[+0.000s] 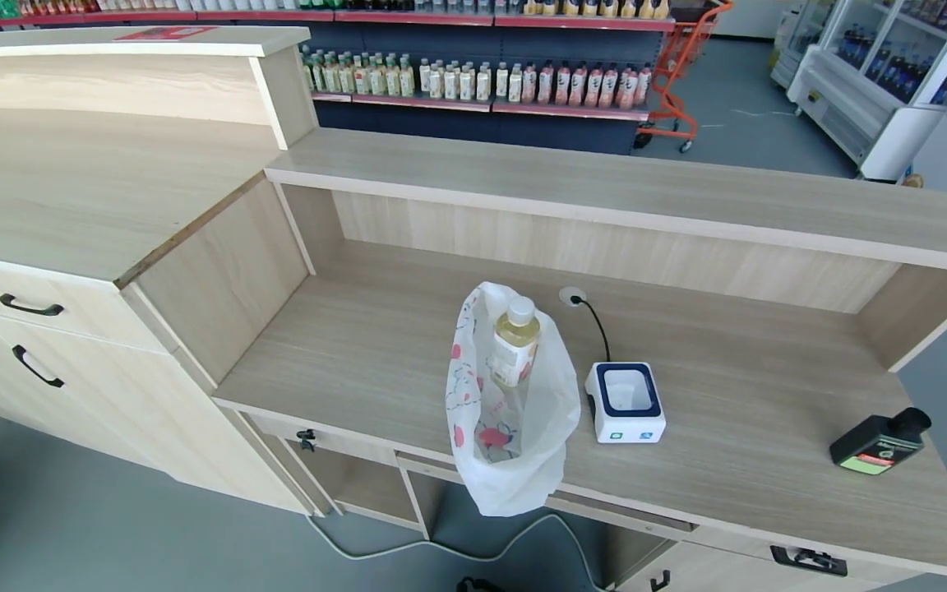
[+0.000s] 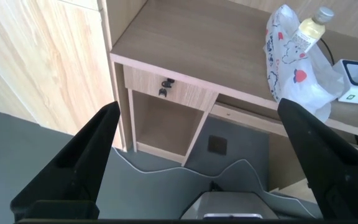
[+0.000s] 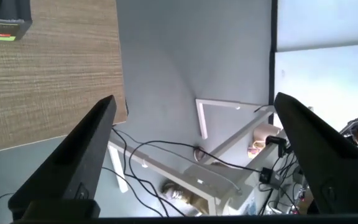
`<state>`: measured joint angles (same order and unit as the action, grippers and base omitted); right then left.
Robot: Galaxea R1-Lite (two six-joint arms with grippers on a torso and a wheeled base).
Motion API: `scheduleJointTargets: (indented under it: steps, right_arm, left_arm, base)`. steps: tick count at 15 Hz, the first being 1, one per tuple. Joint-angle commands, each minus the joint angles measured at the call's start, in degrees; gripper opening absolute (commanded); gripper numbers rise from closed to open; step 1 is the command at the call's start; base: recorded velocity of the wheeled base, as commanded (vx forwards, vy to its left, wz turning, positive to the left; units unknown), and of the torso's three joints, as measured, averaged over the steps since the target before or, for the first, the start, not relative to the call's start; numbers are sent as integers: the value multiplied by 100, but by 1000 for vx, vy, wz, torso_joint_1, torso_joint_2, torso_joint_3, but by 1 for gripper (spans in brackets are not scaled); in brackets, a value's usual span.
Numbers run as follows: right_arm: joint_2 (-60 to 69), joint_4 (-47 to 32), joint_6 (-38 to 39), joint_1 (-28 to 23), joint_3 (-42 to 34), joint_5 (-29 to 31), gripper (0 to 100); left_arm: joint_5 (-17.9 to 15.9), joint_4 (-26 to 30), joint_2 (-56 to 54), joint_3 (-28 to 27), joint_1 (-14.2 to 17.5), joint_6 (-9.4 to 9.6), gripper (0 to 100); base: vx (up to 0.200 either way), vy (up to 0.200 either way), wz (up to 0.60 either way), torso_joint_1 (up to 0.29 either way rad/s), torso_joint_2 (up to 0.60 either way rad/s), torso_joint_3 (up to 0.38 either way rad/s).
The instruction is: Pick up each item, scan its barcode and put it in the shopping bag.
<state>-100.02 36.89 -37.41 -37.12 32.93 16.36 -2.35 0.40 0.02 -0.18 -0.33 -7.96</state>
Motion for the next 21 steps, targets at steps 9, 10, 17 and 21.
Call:
scheduleJointTargets:
  steps: [9,10,17,21]
  right_arm:
    - [-1063,697,76,355,179,-72,100]
    - [-1107,811,85,381,188,-80,100]
    - [-1362,925,147,495,223,-810,100]
    - [-1538,952,147,557,328,-810,100]
  left_arm:
    - [-2,4,-2,1,-2,-4,100]
    - [-2,4,-2,1,-2,-4,100]
    - [-2,4,-2,1,-2,-4,100]
    - [-2,-5,-2,1,-2,-4,100]
  base:
    - [0,0,0,0,0,0]
    - [0,0,0,0,0,0]
    - [0,0,0,0,0,0]
    - [0,0,0,0,0,0]
